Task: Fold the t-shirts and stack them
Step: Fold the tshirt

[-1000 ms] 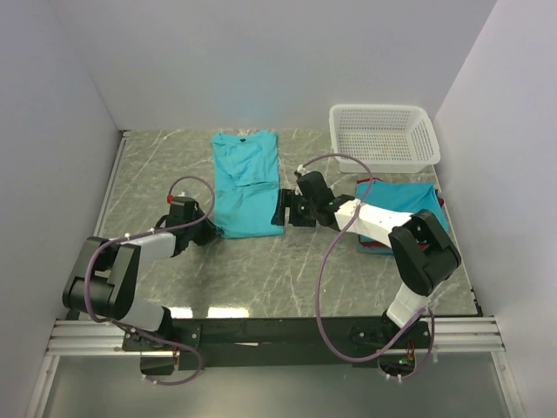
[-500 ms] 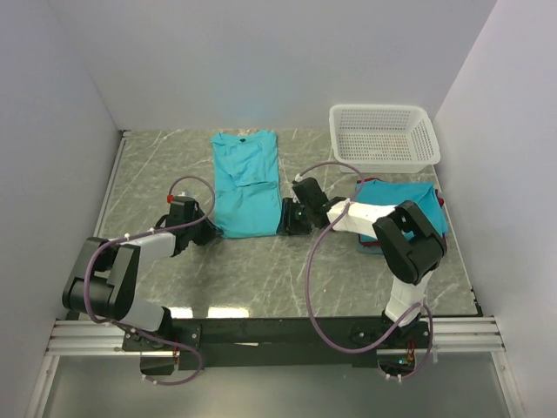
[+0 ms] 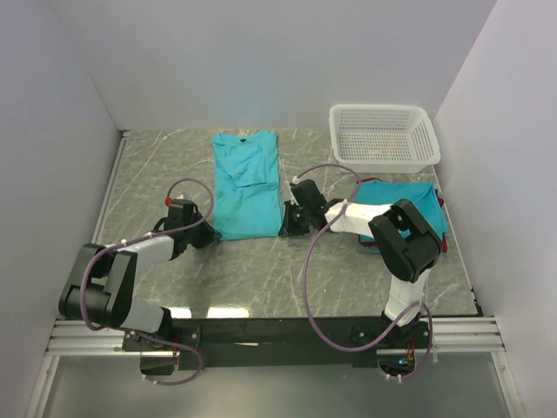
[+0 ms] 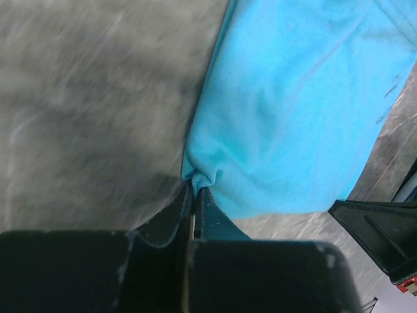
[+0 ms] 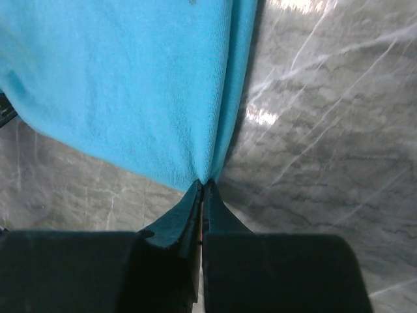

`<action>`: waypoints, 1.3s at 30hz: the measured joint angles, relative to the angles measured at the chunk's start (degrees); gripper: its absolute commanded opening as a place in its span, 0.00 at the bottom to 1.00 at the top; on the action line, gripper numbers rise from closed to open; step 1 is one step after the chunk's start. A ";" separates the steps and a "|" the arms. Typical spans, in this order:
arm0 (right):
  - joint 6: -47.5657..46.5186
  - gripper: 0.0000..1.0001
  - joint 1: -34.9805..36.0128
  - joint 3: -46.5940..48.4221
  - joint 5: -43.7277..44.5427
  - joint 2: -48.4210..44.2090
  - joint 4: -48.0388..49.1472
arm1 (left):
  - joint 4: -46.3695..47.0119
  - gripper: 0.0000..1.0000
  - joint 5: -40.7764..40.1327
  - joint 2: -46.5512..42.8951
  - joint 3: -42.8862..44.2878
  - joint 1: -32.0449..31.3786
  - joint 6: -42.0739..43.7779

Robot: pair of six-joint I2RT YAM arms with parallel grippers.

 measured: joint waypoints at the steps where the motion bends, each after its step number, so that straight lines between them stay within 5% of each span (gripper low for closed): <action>1: 0.07 0.00 0.22 -0.66 0.07 -0.42 0.37 | -0.74 0.01 -0.22 -0.94 -0.57 0.00 0.02; 9: 2.14 0.00 5.62 -12.68 0.87 -10.64 0.98 | -9.03 0.01 -0.52 -17.14 -10.32 -1.86 -3.65; 20: 8.00 0.00 17.97 -21.92 5.38 -28.63 -9.55 | -34.99 0.01 -3.48 -44.72 -13.44 -14.86 -15.69; 28: 8.48 0.00 19.04 -20.79 8.02 -36.22 -14.58 | -43.56 0.01 -6.62 -46.86 -6.12 -17.03 -17.35; 39: 2.40 0.00 11.19 -7.52 10.40 -37.00 -18.64 | -37.99 0.00 -17.55 -43.23 3.39 -17.05 -14.75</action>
